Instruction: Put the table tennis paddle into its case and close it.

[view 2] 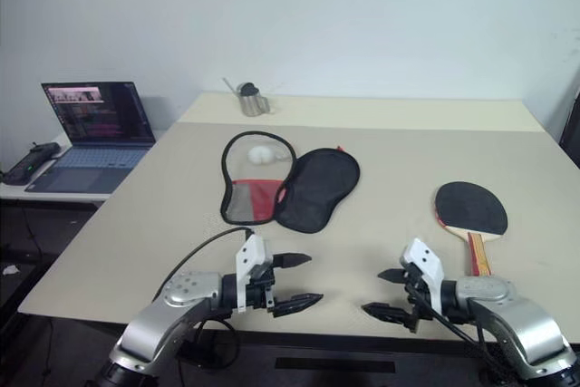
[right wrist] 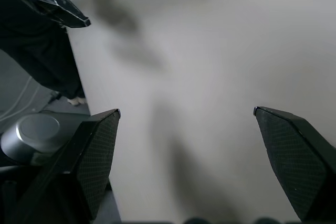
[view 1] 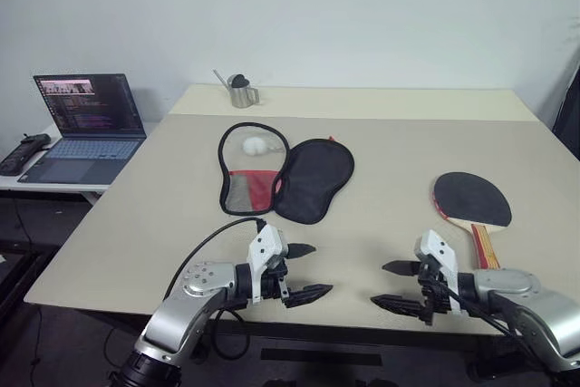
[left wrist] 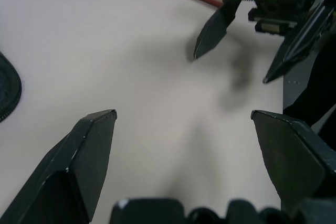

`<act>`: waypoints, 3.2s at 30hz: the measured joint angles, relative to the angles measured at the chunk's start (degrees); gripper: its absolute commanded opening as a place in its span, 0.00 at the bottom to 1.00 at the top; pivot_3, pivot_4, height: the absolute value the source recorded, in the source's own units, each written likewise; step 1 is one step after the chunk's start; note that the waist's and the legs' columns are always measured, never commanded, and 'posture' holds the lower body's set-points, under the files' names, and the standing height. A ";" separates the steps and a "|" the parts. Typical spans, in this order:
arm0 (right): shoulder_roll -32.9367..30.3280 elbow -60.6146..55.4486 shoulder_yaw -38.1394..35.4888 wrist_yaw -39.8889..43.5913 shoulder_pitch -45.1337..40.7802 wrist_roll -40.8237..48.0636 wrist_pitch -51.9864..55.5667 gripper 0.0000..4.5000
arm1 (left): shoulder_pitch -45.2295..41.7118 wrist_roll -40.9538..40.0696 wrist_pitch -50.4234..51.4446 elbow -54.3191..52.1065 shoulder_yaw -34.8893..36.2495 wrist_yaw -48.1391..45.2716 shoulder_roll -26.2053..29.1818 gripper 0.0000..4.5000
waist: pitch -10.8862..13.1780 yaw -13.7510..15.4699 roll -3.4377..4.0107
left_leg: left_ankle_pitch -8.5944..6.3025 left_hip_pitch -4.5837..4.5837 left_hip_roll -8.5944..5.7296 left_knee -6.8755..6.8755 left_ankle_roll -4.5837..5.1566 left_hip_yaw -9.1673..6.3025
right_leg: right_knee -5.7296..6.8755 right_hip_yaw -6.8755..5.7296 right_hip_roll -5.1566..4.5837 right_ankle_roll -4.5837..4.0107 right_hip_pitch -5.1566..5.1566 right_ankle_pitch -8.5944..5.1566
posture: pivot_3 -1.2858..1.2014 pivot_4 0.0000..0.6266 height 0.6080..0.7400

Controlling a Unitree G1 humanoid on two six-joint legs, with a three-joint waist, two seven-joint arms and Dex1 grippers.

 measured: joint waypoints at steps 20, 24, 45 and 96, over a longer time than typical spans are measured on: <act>0.73 -0.44 -1.37 -1.93 -4.89 2.07 1.15 0.99 | -1.70 0.93 -1.60 3.40 2.97 0.22 -0.48 1.00 | 0.00 -0.02 0.00 | 0.00 0.00 0.01 -0.01 -0.01 -0.02 | -0.02 -0.02 0.00 0.00 0.00 0.00 | 0.52 0.24 1.00; 2.54 -0.03 -1.05 -2.71 -5.91 2.00 0.94 0.99 | -2.60 0.97 -2.27 4.97 3.70 0.25 -0.53 1.00 | 0.02 0.33 -0.03 | -0.03 0.03 0.30 0.00 -0.06 0.80 | 0.09 0.73 0.28 -0.03 -0.42 0.05 | 0.52 0.24 1.00; 19.13 11.78 -0.46 -15.75 -22.59 1.63 4.28 0.99 | -3.98 -5.00 0.33 6.17 18.57 1.33 7.63 1.00 | 0.06 -0.52 -0.10 | -0.11 0.07 0.24 -0.01 0.01 1.02 | 0.13 1.24 0.27 0.12 -0.60 0.16 | 0.52 0.24 1.00; 47.97 56.36 -1.50 -36.68 -47.16 -17.26 -3.41 0.00 | -13.64 -4.82 -1.47 17.96 22.99 -3.89 14.59 1.00 | 0.05 -4.48 -0.10 | -0.09 -0.14 0.20 0.04 -0.21 1.33 | 1.04 1.81 0.31 0.05 -1.57 0.19 | 0.52 0.24 1.00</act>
